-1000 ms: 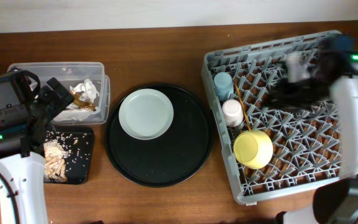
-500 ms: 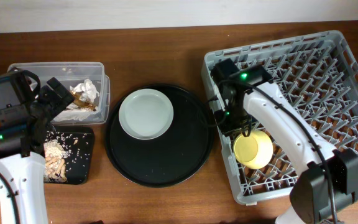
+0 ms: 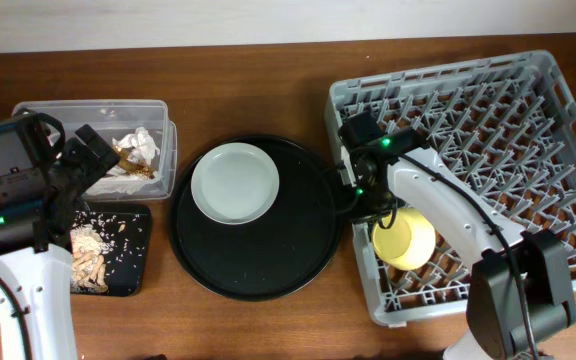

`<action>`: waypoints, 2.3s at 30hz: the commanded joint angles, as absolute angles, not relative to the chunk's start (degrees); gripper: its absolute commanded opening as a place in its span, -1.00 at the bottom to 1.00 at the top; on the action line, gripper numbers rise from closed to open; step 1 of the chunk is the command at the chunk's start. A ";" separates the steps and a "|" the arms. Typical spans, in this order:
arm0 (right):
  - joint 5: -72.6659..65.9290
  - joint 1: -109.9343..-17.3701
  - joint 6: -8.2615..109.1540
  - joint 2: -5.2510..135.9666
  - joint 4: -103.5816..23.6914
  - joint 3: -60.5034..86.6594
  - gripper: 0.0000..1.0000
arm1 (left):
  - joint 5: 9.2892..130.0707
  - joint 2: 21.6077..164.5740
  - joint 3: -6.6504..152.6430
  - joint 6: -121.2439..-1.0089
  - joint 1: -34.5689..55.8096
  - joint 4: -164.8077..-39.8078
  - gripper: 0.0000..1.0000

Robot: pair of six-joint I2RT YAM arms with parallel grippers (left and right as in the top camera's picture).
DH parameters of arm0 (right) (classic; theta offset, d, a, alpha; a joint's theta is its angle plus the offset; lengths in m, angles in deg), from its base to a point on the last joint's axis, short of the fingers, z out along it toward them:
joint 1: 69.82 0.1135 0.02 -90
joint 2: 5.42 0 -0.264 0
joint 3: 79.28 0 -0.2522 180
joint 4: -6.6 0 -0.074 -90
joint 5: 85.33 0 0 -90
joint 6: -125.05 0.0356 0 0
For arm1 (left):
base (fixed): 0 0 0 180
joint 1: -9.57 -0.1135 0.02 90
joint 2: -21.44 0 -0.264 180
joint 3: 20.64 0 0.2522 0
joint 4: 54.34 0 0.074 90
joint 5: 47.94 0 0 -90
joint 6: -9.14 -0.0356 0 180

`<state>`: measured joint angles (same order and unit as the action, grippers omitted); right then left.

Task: Sort waste into correct bins and load items into the dishwasher rack

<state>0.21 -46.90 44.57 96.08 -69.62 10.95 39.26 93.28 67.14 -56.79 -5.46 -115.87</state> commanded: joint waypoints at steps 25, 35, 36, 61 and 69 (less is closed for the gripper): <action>-3.49 -47.77 54.14 96.21 -66.10 1.96 -0.44 | 39.67 92.99 67.73 -56.66 -5.76 -115.78 0.98; -2.96 -41.63 51.69 96.41 -66.80 -12.00 -0.39 | 39.67 92.99 67.73 -56.66 -5.76 -115.78 0.98; -1.91 -40.56 52.04 96.62 -65.35 -11.50 -0.39 | 39.67 92.99 67.73 -56.66 -5.76 -115.78 0.98; 5.17 -31.58 51.85 126.02 -45.25 -9.99 -0.55 | 39.67 92.99 67.73 -56.66 -5.76 -115.78 0.98; 6.83 -34.90 49.24 117.63 -50.49 -19.57 -0.92 | 39.67 92.99 67.73 -56.66 -5.76 -115.78 0.98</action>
